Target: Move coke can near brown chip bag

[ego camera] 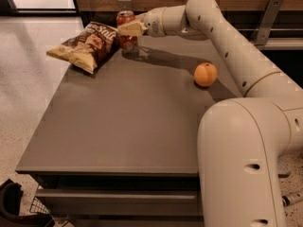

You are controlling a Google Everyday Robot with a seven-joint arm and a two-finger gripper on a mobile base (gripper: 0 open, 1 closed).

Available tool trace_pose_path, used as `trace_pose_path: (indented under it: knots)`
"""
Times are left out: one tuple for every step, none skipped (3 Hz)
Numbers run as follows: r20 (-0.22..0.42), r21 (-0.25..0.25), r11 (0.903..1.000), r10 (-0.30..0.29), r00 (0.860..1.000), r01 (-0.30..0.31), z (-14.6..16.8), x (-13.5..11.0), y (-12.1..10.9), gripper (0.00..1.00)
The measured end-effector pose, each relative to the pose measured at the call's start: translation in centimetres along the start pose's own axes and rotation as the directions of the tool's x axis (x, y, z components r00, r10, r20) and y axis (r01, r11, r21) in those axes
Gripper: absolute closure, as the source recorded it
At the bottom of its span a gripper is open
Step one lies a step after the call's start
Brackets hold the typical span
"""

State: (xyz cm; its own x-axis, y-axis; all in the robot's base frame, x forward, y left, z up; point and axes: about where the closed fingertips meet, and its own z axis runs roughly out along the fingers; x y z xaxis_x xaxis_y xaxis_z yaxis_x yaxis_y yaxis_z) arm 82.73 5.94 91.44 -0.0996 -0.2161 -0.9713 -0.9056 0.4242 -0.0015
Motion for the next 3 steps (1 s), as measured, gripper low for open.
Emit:
trace_pose_path:
  knots:
    - [-0.016,0.015,0.9998,0.016,1.0,-0.015,0.7,1.5,0.8,1.0]
    - [-0.021,0.043,0.9983,0.04,0.999,-0.039,1.0,3.7,1.0,0.97]
    - [-0.021,0.039,0.9985,0.039,0.999,-0.038,1.1,3.6,1.1,0.74]
